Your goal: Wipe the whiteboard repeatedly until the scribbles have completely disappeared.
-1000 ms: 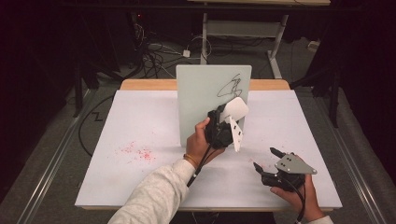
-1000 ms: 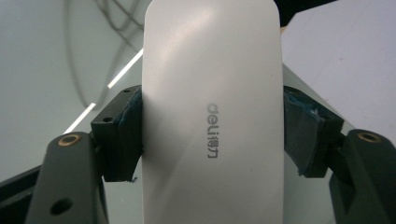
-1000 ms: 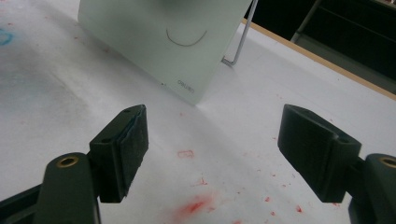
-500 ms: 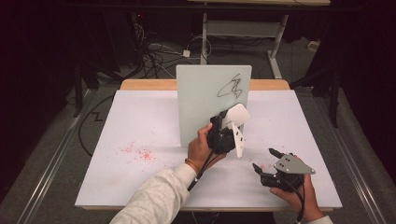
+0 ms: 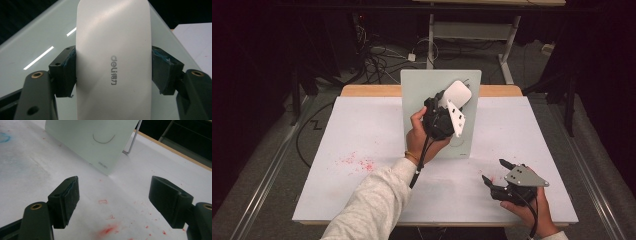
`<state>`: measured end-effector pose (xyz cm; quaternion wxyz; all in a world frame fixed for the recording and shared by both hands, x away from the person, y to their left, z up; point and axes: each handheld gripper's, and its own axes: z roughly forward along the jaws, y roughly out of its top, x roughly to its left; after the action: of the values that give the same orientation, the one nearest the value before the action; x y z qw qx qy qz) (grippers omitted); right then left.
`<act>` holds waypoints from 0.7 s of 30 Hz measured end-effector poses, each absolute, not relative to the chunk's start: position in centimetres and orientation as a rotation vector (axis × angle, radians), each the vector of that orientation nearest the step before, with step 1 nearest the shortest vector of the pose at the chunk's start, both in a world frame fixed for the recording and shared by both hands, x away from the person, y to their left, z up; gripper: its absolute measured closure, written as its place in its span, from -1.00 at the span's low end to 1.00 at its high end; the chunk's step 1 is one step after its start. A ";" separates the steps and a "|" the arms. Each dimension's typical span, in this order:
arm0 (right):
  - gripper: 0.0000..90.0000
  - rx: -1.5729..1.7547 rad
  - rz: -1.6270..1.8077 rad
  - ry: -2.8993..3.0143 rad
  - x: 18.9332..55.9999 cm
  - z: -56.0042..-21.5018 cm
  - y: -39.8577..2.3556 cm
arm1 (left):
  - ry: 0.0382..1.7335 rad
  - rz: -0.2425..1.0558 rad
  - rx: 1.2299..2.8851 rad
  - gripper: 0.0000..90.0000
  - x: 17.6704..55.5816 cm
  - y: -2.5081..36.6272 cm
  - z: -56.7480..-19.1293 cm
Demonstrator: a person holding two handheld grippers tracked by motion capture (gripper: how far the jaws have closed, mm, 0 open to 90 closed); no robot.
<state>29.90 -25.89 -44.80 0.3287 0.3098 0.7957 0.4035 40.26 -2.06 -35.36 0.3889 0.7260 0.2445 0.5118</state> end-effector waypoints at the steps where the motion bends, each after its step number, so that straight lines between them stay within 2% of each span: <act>1: -0.44 0.813 1.057 2.082 29.9 -44.8 -25.9 | 0.638 1.300 1.836 -0.35 40.2 -2.0 -35.5; 12: -0.44 0.819 1.060 2.083 29.9 -44.9 -25.9 | 0.627 1.355 1.872 -0.35 38.7 -3.3 -40.1; 16: -0.44 0.809 1.052 2.089 29.9 -44.9 -25.8 | 0.621 1.342 1.875 -0.35 38.9 -3.3 -39.5; 21: -0.44 0.817 1.042 2.093 30.0 -45.0 -25.9 | 0.637 1.360 1.823 -0.35 40.0 -3.3 -36.4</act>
<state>30.00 -25.89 -45.00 0.3265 0.3117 0.7988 0.3978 40.00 -3.28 -36.44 0.3799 0.7140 0.2496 0.5324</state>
